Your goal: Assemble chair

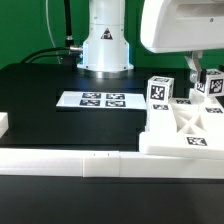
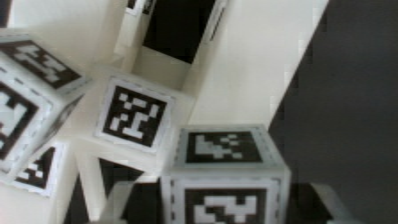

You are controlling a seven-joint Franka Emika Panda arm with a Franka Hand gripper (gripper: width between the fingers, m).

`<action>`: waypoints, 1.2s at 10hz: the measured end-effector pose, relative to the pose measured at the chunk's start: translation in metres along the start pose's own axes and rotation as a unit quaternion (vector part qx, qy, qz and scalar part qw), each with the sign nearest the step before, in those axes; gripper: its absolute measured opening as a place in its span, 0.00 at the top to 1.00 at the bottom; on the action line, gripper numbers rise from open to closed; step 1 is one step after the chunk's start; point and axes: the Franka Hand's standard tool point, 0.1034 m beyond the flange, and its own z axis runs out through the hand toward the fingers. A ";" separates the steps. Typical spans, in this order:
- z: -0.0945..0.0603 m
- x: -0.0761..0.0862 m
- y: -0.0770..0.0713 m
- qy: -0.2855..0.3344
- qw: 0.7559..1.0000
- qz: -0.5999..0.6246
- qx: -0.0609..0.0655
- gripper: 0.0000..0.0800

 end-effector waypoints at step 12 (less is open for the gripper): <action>0.006 0.004 0.003 0.009 1.000 0.010 -0.003 0.64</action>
Offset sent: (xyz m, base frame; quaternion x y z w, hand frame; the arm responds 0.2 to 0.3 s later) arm 0.0051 0.0063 -0.0100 0.0034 -0.0095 -0.0251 0.9996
